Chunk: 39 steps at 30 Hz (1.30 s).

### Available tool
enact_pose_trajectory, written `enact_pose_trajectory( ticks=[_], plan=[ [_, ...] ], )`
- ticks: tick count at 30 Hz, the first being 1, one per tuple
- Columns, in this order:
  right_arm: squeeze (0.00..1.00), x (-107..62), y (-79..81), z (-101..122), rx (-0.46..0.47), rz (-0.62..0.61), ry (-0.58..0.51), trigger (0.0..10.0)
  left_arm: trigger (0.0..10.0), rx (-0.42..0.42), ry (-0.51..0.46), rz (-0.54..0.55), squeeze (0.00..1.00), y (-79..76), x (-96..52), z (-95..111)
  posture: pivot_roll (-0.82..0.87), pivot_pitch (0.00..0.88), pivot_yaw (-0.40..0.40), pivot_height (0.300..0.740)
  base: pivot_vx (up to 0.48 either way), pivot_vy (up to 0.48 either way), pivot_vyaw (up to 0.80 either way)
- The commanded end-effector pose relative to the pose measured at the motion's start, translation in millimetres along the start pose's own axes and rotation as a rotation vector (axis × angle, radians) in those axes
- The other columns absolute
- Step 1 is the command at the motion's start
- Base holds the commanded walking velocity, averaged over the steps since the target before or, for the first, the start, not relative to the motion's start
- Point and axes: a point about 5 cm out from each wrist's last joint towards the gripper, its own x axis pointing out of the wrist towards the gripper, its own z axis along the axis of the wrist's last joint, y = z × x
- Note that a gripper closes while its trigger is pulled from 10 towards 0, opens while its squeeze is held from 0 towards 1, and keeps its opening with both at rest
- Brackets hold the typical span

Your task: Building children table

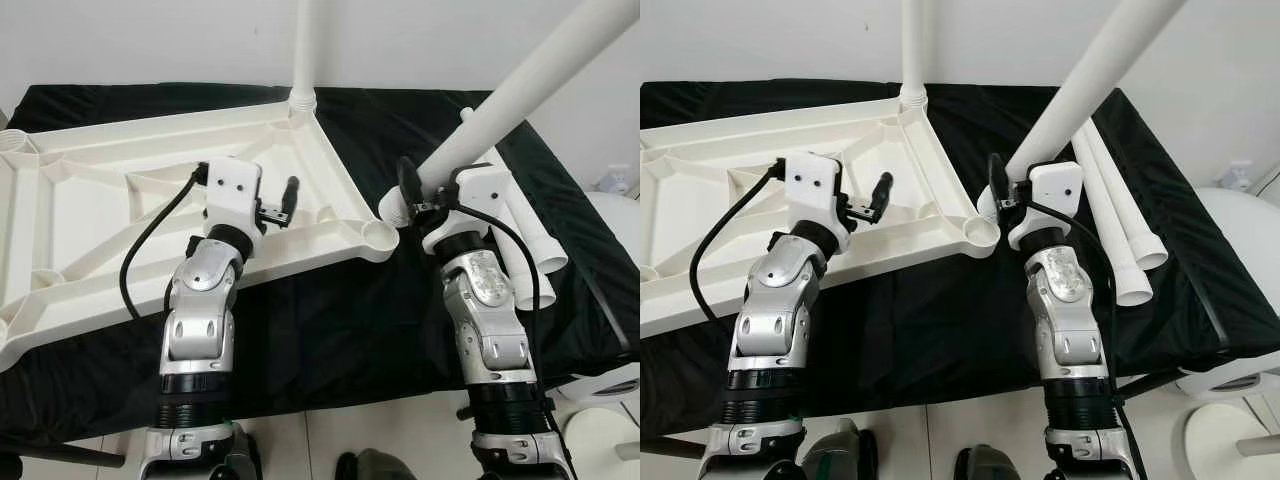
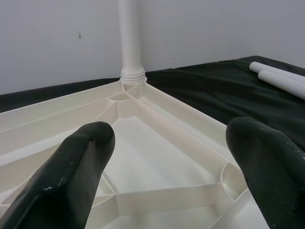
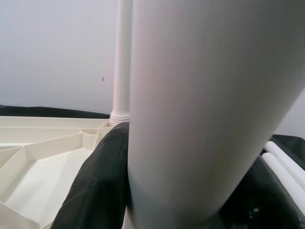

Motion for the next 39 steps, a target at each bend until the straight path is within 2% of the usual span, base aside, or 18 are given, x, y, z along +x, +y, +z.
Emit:
enact_pose_trajectory(
  ticks=[1, 10, 20, 22, 26, 27, 31, 34, 35, 37, 39],
  plan=[
    [0.0, -2.5, -3.4, 3, -0.02, -0.013, -0.006, 10.0, 10.0, -0.001, -0.002, 0.126, 0.0, 2.9, 3.2, -1, -0.05, 0.06, 0.004, 0.74, 0.0, 0.0, 0.0],
    [0.0, 1.1, -3.7, 8, -0.022, -0.03, -0.025, 10.0, 10.0, -0.019, -0.001, 0.105, 0.0, 1.4, 6.2, -1, -0.07, 0.072, 0.016, 0.74, 0.0, 0.0, 0.0],
    [0.0, 1.7, -2.9, 9, -0.027, -0.032, -0.03, 10.0, 10.0, 0.001, -0.002, 0.096, 0.0, 2.2, 8.7, 1, -0.06, 0.071, 0.016, 0.74, 0.0, 0.0, 0.0],
    [0.0, 3.6, -2.9, 10, -0.026, -0.034, -0.031, 10.0, 10.0, 0.02, -0.001, 0.058, 0.0, -1.2, 10.2, 3, -0.06, 0.067, 0.012, 0.74, 0.0, 0.0, 0.0],
    [0.0, 7.6, -2.0, 11, -0.023, -0.021, -0.037, 10.0, 10.0, 0.059, 0.027, -0.102, 0.0, -19.7, 9.9, -2, -0.05, 0.06, 0.017, 0.74, 0.0, 0.0, 0.0],
    [0.0, 7.6, -2.0, 11, -0.023, -0.021, -0.037, 10.0, 10.0, 0.059, 0.027, -0.102, 0.0, -19.7, 9.9, -2, -0.05, 0.06, 0.017, 0.74, 0.0, 0.0, 0.0],
    [0.0, 9.8, -2.0, 9, -0.02, -0.021, -0.035, 10.0, 10.0, 0.1, 0.071, -0.292, 0.0, -41.2, 3.4, -13, -0.04, 0.064, 0.011, 0.74, 0.0, 0.0, 0.0],
    [0.0, 10.5, -0.9, 9, -0.018, -0.018, -0.036, 10.0, 10.0, 0.097, 0.094, -0.342, 0.0, -45.9, 0.0, -17, -0.04, 0.065, 0.011, 0.74, 0.0, 0.0, 0.0],
    [0.0, 11.4, 0.6, 9, -0.015, -0.013, -0.036, 10.0, 10.0, 0.097, 0.12, -0.411, 0.0, -51.3, -5.2, -23, -0.04, 0.067, 0.018, 0.74, 0.0, 0.0, 0.0],
    [0.0, 11.4, 0.6, 9, -0.015, -0.013, -0.036, 10.0, 10.0, 0.097, 0.12, -0.411, 0.0, -51.3, -5.2, -23, -0.04, 0.067, 0.018, 0.74, 0.0, 0.0, 0.0],
    [0.0, 11.6, -0.7, 8, -0.025, -0.014, -0.031, 10.0, 10.0, 0.125, 0.145, -0.463, 0.0, -52.0, -8.6, -29, -0.04, 0.066, 0.014, 0.74, 0.0, 0.0, 0.0]
  ],
)
